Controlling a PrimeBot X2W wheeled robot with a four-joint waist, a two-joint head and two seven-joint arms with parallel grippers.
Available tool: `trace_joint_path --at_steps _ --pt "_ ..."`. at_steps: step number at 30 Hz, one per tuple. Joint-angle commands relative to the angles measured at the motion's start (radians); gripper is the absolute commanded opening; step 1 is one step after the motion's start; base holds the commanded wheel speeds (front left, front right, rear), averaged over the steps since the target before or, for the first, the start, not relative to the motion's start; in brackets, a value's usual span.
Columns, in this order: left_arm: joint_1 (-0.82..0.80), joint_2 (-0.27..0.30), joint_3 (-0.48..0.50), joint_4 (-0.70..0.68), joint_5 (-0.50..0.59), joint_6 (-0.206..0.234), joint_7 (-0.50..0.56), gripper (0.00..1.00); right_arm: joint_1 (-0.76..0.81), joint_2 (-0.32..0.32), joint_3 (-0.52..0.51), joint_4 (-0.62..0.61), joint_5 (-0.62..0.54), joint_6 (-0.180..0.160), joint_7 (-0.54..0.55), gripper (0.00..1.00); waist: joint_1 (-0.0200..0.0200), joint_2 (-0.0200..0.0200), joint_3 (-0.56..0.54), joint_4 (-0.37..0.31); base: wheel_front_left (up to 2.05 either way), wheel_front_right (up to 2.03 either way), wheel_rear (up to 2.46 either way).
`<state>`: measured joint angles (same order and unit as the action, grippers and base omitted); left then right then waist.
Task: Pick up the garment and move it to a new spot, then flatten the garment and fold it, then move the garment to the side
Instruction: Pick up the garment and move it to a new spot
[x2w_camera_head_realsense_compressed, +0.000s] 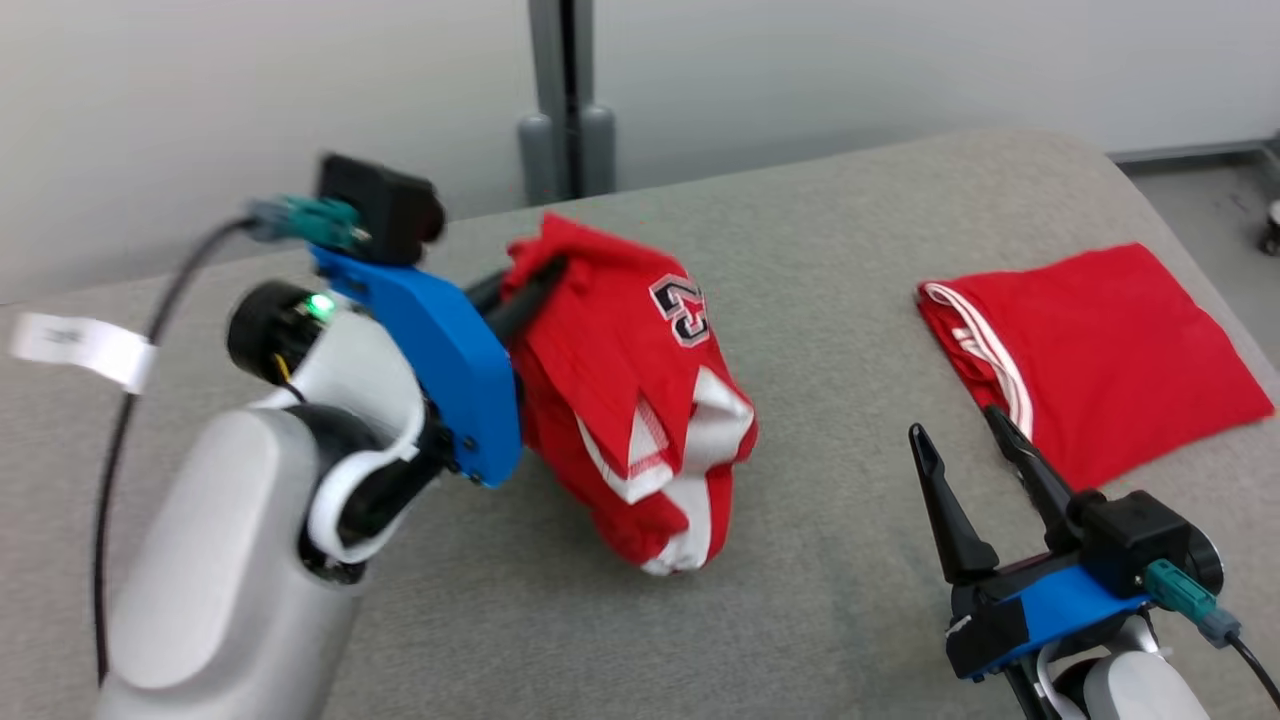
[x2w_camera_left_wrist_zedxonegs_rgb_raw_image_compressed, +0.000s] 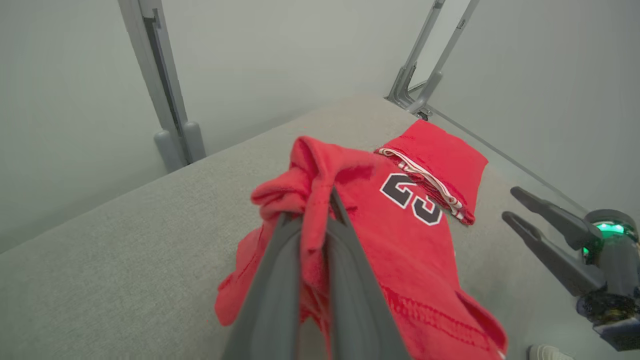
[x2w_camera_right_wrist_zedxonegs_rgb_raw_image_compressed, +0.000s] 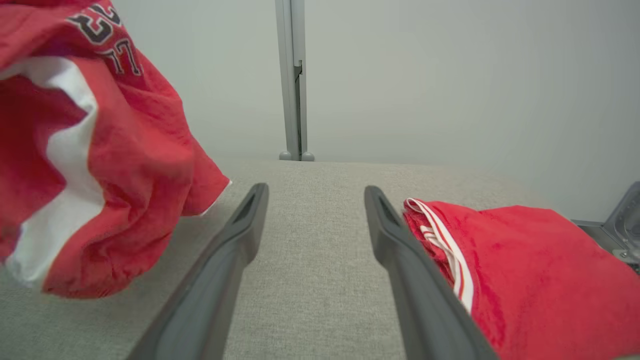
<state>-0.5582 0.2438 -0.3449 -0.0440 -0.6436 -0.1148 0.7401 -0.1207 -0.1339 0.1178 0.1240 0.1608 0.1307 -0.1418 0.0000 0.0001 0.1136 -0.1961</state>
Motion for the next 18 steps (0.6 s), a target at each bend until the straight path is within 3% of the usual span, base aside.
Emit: trace_joint_path --at_steps 1,5,6,7,8,12,18 --pt "0.010 0.001 -0.022 0.037 0.021 -0.008 -0.026 0.00 -0.015 0.005 0.003 0.000 0.006 0.000 -0.003 1.00 0.0000 -0.0001 0.010 -0.020 0.00 0.00 0.00" --pt "0.010 -0.006 -0.097 0.194 0.110 -0.010 -0.140 0.00 -0.033 0.013 0.018 0.009 0.011 0.000 -0.013 1.00 0.0000 -0.0001 0.044 -0.067 0.00 0.00 0.00" --pt "0.013 -0.016 -0.109 0.235 0.126 -0.010 -0.172 0.14 -0.038 0.015 0.019 0.012 0.014 0.000 -0.015 1.00 0.0000 -0.0001 0.052 -0.076 0.00 0.00 0.00" --pt "0.018 -0.025 -0.120 0.275 0.145 -0.007 -0.202 0.46 -0.041 0.016 0.022 0.014 0.016 0.000 -0.018 1.00 0.0000 -0.0001 0.057 -0.084 0.00 0.00 0.00" --pt "0.020 -0.034 -0.131 0.309 0.160 -0.006 -0.233 1.00 -0.042 0.017 0.023 0.017 0.017 0.000 -0.020 1.00 0.0000 -0.0001 0.061 -0.089 0.00 0.00 0.00" --pt "0.029 -0.080 -0.138 0.406 0.175 0.000 -0.360 1.00 -0.041 0.008 0.011 0.024 0.015 0.000 -0.027 1.00 0.0000 -0.0001 0.064 -0.095 0.00 0.00 0.00" --pt "0.088 -0.132 -0.077 0.397 0.146 0.031 -0.606 1.00 -0.017 -0.002 -0.028 0.013 0.001 0.000 -0.018 1.00 0.0000 -0.0001 0.040 -0.053 0.00 0.00 0.00"
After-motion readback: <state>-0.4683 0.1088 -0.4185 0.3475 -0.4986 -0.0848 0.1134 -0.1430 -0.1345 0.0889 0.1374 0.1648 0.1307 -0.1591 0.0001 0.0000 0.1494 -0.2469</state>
